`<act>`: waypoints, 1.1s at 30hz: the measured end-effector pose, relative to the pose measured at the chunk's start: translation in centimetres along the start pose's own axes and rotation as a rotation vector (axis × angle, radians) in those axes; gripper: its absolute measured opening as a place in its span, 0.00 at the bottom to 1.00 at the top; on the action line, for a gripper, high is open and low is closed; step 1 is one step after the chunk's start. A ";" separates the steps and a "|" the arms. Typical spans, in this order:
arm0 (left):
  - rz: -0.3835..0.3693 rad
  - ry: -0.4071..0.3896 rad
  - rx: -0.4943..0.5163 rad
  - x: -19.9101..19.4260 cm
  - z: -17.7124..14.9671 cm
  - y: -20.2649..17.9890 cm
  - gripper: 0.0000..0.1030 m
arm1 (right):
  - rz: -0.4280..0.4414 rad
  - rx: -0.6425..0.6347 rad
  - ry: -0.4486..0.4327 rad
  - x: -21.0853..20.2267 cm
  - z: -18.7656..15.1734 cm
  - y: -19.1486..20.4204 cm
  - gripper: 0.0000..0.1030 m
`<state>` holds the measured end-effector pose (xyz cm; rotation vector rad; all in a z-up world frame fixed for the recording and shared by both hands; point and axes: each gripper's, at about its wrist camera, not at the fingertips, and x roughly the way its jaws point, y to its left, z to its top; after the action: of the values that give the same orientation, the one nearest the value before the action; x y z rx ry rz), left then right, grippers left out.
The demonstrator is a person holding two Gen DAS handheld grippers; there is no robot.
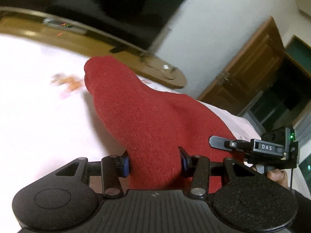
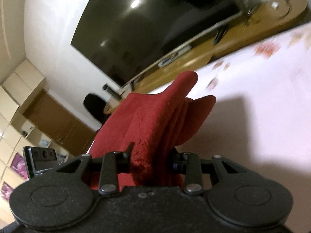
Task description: Fold small clothes
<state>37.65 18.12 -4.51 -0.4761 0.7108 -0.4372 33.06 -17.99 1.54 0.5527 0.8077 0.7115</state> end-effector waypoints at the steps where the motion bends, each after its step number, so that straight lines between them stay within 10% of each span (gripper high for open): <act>1: 0.008 0.001 -0.022 -0.9 -0.8 1.2 0.45 | 0.015 0.004 0.023 1.3 -0.6 0.5 0.32; 7: 0.020 -0.011 -0.210 -2.7 -5.7 7.7 0.56 | -0.031 0.046 0.172 7.6 -4.9 -0.3 0.37; 21: 0.153 -0.117 -0.205 -3.6 -4.0 7.8 0.72 | -0.027 0.106 0.049 4.1 -2.5 -1.0 0.50; 25: 0.177 -0.107 -0.188 -2.0 -3.5 6.9 0.72 | -0.048 0.050 0.059 4.4 -3.2 -0.6 0.21; 33: 0.256 -0.095 -0.116 -0.4 -3.2 5.9 0.80 | -0.186 -0.097 -0.006 4.7 -4.6 -0.6 0.10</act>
<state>36.36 22.23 -9.66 -0.5037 0.6971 -0.1329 31.91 -14.02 -3.63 0.3863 0.8032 0.5741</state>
